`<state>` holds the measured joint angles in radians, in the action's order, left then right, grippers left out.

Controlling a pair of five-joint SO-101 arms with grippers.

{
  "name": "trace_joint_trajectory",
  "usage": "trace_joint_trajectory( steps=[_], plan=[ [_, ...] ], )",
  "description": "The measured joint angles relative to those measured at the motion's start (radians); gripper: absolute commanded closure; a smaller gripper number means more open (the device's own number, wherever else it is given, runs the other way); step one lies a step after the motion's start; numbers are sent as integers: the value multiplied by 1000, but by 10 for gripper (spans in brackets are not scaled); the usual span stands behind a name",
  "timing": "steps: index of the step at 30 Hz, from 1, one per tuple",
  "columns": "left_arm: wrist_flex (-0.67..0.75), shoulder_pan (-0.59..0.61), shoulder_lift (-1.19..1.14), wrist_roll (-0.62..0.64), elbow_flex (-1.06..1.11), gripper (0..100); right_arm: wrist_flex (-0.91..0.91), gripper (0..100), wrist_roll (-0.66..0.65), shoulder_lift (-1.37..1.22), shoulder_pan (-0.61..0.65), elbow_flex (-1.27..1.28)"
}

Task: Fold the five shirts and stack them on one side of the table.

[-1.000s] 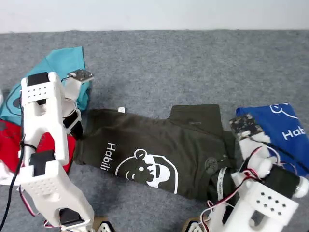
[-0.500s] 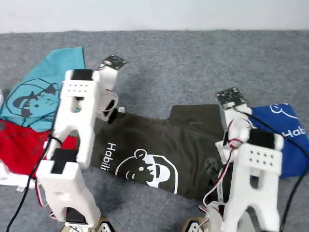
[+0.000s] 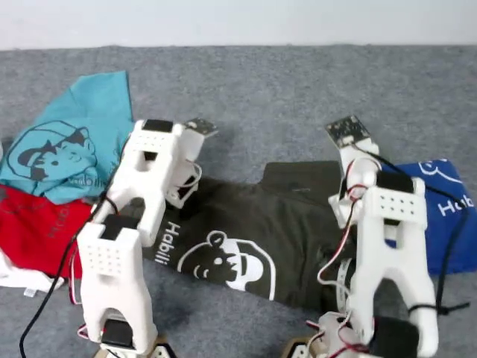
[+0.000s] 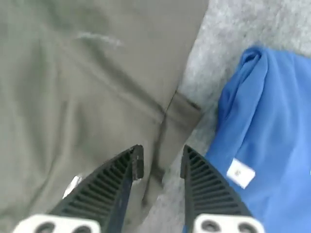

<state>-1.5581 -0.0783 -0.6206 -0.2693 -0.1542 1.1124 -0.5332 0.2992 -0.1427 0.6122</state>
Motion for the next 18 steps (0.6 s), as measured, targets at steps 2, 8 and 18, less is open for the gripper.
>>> trace_joint_trajectory(
  steps=[2, 8, 18],
  plan=[
    [-14, -6, 0, 2, -2, 867, -51, 876, 0, -55, -14, 0],
    [-32, -66, 0, 3, -2, 867, -163, 876, 0, -172, -58, 0],
    [-40, -123, -2, 3, 0, 867, -236, 877, -31, -190, -77, 0]
  ],
)
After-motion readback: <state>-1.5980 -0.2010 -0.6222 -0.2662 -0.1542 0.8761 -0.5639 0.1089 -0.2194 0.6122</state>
